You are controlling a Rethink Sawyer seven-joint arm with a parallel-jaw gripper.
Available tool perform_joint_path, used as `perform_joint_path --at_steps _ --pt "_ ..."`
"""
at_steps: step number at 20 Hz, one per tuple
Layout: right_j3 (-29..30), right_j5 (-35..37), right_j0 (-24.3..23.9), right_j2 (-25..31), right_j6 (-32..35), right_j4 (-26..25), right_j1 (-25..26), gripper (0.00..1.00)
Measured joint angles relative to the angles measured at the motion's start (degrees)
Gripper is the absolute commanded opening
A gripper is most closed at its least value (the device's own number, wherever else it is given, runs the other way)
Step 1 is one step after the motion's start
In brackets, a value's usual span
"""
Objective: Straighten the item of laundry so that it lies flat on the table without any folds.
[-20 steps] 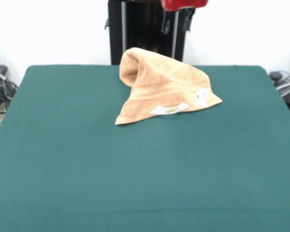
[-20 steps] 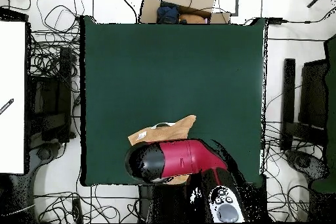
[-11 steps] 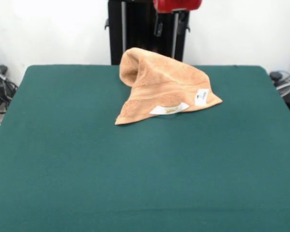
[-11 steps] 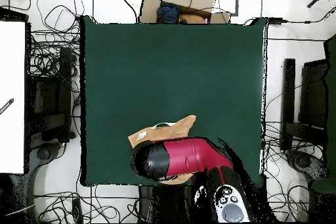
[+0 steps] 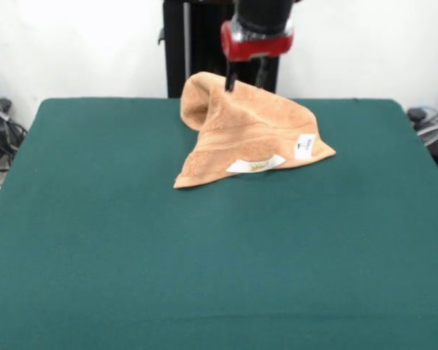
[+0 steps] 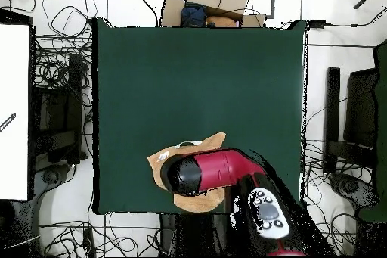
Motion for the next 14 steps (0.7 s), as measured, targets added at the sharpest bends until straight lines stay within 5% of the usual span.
perform_joint_path --at_steps 14 --pt "-4.94 -4.25 0.37 -7.08 0.00 -3.91 13.64 1.00"
